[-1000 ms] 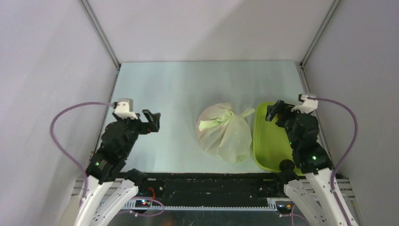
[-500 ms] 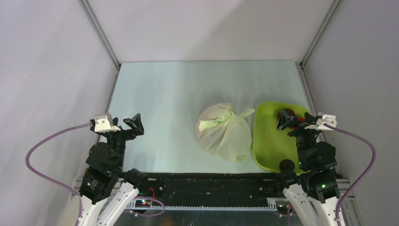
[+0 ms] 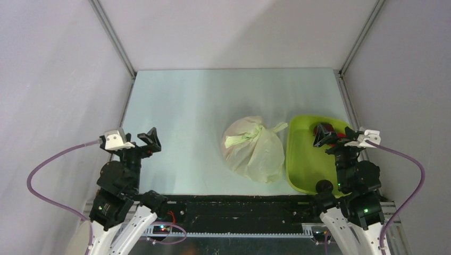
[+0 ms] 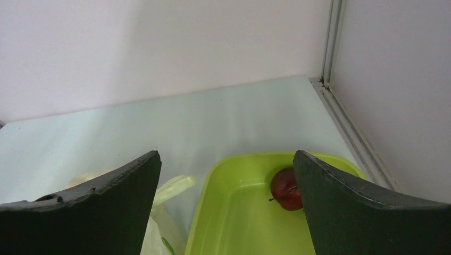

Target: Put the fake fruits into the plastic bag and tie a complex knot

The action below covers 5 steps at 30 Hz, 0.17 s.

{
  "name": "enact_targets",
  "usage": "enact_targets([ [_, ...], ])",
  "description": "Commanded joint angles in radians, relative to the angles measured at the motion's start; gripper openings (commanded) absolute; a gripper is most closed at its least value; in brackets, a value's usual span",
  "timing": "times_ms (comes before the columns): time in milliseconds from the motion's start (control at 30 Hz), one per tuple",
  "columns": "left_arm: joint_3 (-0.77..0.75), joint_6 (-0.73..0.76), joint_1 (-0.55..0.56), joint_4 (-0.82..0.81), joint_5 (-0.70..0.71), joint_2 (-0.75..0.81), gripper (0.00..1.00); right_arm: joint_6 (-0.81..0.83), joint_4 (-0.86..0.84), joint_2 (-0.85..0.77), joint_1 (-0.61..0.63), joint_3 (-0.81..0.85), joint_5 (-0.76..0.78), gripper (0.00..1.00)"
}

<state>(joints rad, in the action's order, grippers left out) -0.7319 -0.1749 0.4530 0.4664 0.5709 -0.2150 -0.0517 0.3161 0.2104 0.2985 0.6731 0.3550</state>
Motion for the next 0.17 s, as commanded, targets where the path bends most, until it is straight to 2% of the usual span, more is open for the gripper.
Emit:
enact_targets([
  [0, 0.0, 0.013, -0.005, -0.026, 0.019, 0.002, 0.99, 0.016, -0.034, 0.001, 0.005, 0.003, 0.006, 0.99],
  [133, -0.003, 0.004, -0.004, -0.021, 0.024, -0.003, 0.99, 0.015, -0.035, 0.003, 0.007, 0.003, 0.003, 0.99],
])
